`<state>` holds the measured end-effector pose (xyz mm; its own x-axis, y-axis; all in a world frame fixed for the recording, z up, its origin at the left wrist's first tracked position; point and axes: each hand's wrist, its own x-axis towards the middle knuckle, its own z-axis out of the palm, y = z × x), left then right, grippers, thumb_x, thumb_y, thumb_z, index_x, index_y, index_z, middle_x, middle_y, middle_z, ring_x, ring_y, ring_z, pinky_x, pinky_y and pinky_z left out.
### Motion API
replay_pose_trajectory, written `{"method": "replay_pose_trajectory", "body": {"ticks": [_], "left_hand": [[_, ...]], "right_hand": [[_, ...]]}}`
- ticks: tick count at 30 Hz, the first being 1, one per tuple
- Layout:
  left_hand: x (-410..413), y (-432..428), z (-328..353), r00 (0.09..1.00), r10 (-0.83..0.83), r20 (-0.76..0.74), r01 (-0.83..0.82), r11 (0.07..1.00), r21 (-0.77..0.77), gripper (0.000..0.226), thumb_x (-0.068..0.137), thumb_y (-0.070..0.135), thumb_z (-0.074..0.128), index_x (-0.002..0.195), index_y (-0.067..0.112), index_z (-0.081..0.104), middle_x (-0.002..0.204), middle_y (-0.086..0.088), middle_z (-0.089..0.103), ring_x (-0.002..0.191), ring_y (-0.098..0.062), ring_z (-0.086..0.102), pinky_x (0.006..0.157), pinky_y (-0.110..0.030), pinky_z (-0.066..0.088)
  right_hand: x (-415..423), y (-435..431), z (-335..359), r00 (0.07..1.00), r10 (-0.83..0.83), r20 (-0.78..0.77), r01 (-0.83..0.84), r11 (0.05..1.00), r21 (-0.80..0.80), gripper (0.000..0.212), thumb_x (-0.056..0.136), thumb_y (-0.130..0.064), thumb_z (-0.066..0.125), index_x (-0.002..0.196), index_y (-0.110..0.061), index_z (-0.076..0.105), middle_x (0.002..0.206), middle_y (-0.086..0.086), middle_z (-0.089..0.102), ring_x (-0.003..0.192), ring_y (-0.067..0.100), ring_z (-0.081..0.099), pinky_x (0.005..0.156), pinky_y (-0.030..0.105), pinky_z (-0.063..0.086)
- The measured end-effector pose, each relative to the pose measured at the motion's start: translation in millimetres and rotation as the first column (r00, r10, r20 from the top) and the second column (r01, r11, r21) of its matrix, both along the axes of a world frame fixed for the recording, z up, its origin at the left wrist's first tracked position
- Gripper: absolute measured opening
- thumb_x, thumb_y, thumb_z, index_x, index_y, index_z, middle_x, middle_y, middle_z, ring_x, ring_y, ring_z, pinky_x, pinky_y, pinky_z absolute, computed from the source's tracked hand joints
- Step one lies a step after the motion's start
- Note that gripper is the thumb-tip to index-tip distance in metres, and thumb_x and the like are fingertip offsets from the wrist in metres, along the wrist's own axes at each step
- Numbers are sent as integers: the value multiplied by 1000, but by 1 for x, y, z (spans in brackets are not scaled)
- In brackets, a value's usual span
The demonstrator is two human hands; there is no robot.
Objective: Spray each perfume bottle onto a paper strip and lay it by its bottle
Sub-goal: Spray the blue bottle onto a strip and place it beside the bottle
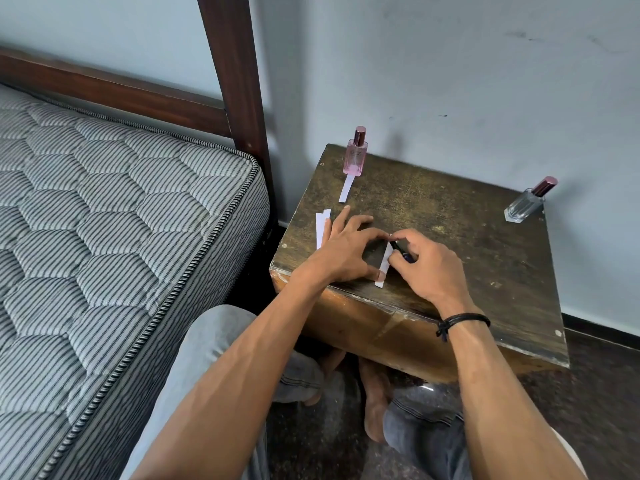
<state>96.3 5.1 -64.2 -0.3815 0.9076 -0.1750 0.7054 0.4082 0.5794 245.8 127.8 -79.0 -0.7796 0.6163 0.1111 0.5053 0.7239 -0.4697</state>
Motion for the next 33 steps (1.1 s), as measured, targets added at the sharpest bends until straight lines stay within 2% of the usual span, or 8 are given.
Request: {"method": "replay_pose_trajectory", "body": {"ticks": [2,5,10,16,22,26,31,33], "left_hand": [[-1,0,2,1000,8,10,-8,999,34,76,73,44,84,142,35,51,161,2,25,153,-23,-10,122,-57,0],[-6,0,6,999,36,11,-36,996,86,71,72,44,85,136,33,57,158,2,32,154,-23,-5,122,-55,4],[-10,0,8,997,71,18,-73,989,127,63,74,40,85,131,31,62,154,1,39,153,-23,0,123,-47,4],[-7,2,9,995,94,16,-96,982,165,49,79,35,82,125,27,66,149,1,46,151,-24,7,123,-42,13],[-12,0,15,975,220,-14,-207,936,286,29,84,20,77,113,21,74,125,2,60,133,-23,33,103,-16,18],[-17,-4,15,972,217,-84,-198,961,193,29,82,27,78,111,25,73,119,6,64,123,-23,38,102,-28,32],[-12,-5,16,965,219,-146,-201,971,131,19,86,31,73,105,32,73,104,13,67,118,-21,44,96,-39,36],[-11,-4,16,963,223,-152,-205,971,124,16,90,31,69,105,32,73,102,12,69,118,-20,45,97,-40,36]], "right_hand": [[1,5,7,1000,-15,-13,14,997,-71,22,95,-43,64,117,-45,64,92,-5,74,92,25,73,70,32,52],[3,16,18,996,-64,-59,56,990,-128,22,96,-45,61,116,-52,60,100,-9,73,88,15,68,73,29,46],[13,28,27,981,-113,-157,67,960,-271,20,98,-40,59,114,-49,63,71,-11,66,64,13,59,70,35,50],[9,22,32,996,-45,-83,12,933,-359,23,102,-46,55,124,-53,56,120,-4,73,106,23,68,97,47,54],[7,18,37,998,-22,-65,-4,926,-379,25,104,-47,54,126,-60,50,133,2,69,120,23,64,105,53,49],[7,16,39,999,-5,-42,-14,910,-415,35,105,-42,56,138,-51,45,130,-13,63,116,23,66,103,56,51],[5,17,36,1000,1,15,6,910,-414,38,103,-39,61,139,-32,51,140,-2,64,106,21,69,88,36,58],[5,17,37,1000,0,20,9,909,-416,38,101,-41,63,135,-26,57,138,0,66,110,24,69,92,42,58]]}}
